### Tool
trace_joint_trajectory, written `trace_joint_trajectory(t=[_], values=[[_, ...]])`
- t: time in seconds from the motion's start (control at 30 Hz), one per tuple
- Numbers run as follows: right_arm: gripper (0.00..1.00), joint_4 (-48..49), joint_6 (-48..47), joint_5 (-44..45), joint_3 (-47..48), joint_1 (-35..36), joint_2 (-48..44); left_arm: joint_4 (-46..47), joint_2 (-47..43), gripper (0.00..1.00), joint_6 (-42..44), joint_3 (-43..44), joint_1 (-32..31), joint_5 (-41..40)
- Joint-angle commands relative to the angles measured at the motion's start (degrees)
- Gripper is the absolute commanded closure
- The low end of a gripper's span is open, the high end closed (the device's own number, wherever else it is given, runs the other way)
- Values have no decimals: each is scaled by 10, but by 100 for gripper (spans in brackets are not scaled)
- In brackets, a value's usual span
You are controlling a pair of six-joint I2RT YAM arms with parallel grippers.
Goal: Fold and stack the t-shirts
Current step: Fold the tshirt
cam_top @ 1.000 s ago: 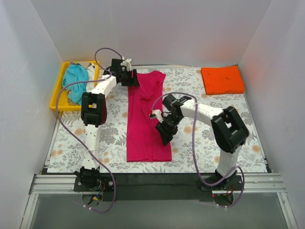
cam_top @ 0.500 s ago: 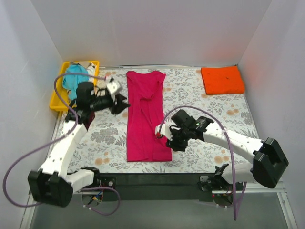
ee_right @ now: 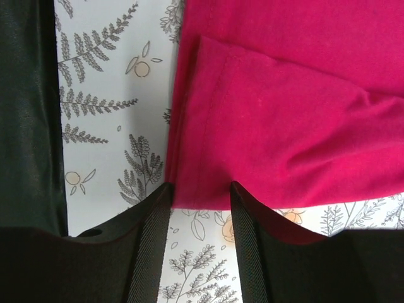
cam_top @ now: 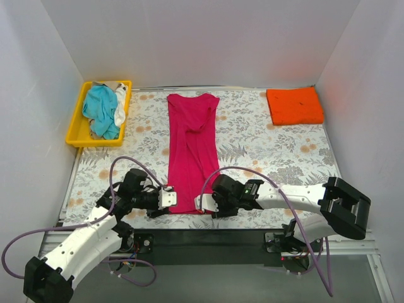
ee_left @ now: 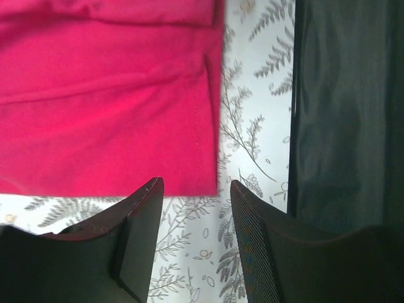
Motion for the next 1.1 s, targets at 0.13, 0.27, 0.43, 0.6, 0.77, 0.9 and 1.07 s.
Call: trace_joint_trajectory(t=[0.13, 0.27, 0.43, 0.6, 0.77, 0.9, 1.07], values=[[61, 88, 3, 29, -43, 31, 21, 56, 19, 55, 55, -56, -42, -52], [61, 99, 3, 32, -53, 37, 40, 99, 46, 53, 45, -72, -81, -94], [59, 96, 2, 19, -70, 44, 28, 133, 78, 60, 38, -84, -97, -118], [58, 72, 4, 7, -72, 57, 21, 139, 85, 74, 48, -97, -102, -128], [46, 42, 9, -16, -76, 59, -20, 130, 87, 81, 52, -95, -102, -133], [47, 26, 13, -20, -71, 59, -28, 126, 88, 84, 51, -91, -103, -130], [49, 6, 20, -31, -66, 59, -22, 118, 89, 84, 50, -85, -103, -138]])
